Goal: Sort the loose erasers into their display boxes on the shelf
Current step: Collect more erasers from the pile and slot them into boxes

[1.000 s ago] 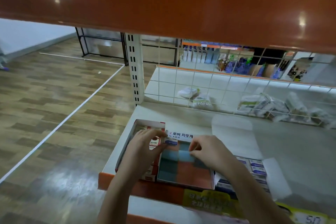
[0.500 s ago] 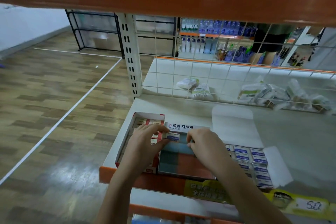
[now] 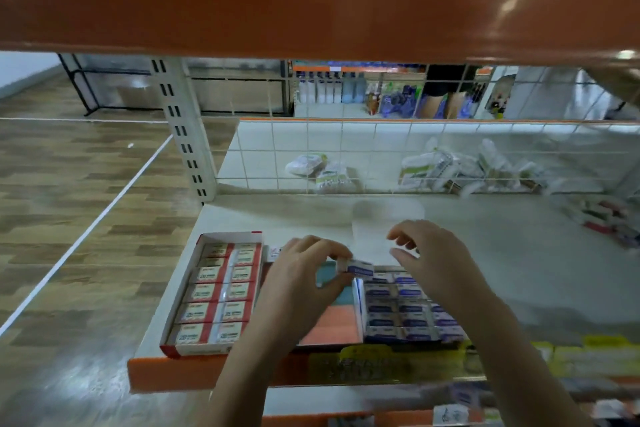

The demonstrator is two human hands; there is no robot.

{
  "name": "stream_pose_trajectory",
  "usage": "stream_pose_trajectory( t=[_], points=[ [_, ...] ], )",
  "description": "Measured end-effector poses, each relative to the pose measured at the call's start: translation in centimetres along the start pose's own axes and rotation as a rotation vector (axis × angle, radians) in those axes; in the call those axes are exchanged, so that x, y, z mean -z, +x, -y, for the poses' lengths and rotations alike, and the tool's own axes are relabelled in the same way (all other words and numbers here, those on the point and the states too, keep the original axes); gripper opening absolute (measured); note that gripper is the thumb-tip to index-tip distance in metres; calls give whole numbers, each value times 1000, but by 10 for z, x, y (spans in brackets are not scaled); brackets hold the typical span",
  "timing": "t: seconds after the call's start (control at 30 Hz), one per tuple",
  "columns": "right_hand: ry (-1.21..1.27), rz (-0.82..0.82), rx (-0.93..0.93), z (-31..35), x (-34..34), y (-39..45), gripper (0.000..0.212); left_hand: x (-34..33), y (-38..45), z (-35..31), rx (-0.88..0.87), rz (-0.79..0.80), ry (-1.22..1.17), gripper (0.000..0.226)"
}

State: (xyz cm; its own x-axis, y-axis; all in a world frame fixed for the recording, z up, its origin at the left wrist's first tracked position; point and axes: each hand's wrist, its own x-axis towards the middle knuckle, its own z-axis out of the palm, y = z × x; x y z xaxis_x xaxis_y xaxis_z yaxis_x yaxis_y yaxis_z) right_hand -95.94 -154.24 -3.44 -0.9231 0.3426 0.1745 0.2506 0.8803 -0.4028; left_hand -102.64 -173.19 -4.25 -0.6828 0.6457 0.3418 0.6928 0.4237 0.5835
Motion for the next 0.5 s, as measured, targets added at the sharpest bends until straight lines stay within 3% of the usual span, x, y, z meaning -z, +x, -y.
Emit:
stream_pose_trajectory(
  t=[0.2, 0.5],
  points=[
    [-28, -16, -147, -46, 18, -21, 21, -39, 13, -48, -107, 192, 10, 25],
    [-5, 33, -253, -73, 22, -35, 28, -88, 27, -74, -103, 300, 383, 30]
  ],
)
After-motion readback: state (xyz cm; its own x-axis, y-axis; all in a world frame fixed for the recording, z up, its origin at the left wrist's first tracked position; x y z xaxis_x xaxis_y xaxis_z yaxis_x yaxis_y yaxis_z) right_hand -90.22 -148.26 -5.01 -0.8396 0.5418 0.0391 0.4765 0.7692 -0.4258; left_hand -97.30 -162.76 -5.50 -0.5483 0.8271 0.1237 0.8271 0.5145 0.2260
